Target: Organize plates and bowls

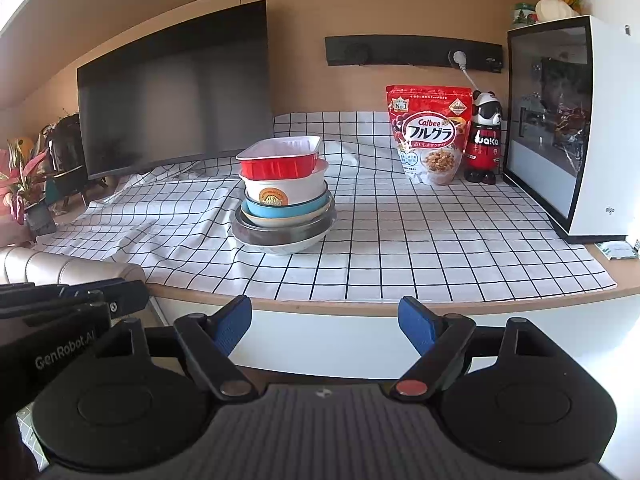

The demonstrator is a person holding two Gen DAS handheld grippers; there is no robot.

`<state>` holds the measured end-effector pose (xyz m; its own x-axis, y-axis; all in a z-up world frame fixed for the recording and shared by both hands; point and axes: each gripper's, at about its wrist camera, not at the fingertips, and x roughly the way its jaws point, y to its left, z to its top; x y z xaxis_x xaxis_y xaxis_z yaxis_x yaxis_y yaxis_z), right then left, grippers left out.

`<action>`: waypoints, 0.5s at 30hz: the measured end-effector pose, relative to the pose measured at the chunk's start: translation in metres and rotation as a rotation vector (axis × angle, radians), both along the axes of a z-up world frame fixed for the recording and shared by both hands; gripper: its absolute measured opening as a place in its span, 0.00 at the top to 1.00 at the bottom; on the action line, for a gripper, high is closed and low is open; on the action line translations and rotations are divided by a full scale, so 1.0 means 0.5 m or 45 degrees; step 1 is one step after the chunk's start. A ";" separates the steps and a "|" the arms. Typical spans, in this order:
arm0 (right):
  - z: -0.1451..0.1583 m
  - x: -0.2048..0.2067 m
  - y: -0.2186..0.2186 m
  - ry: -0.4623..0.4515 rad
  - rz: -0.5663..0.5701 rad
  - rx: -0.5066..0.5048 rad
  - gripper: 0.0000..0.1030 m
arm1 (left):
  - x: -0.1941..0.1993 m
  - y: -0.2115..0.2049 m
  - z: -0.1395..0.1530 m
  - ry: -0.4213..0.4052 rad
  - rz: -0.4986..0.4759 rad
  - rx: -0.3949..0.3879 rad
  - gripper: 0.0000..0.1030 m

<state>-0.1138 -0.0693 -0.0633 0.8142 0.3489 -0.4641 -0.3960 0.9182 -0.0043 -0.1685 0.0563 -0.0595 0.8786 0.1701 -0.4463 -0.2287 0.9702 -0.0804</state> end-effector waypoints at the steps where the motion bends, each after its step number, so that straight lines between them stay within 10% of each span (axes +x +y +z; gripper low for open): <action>1: 0.000 0.001 0.000 0.001 0.000 0.000 0.21 | 0.000 0.000 0.000 -0.001 0.000 0.000 0.88; 15: -0.002 0.006 -0.003 0.009 -0.005 0.004 0.21 | 0.007 0.000 -0.002 0.000 -0.019 -0.008 0.90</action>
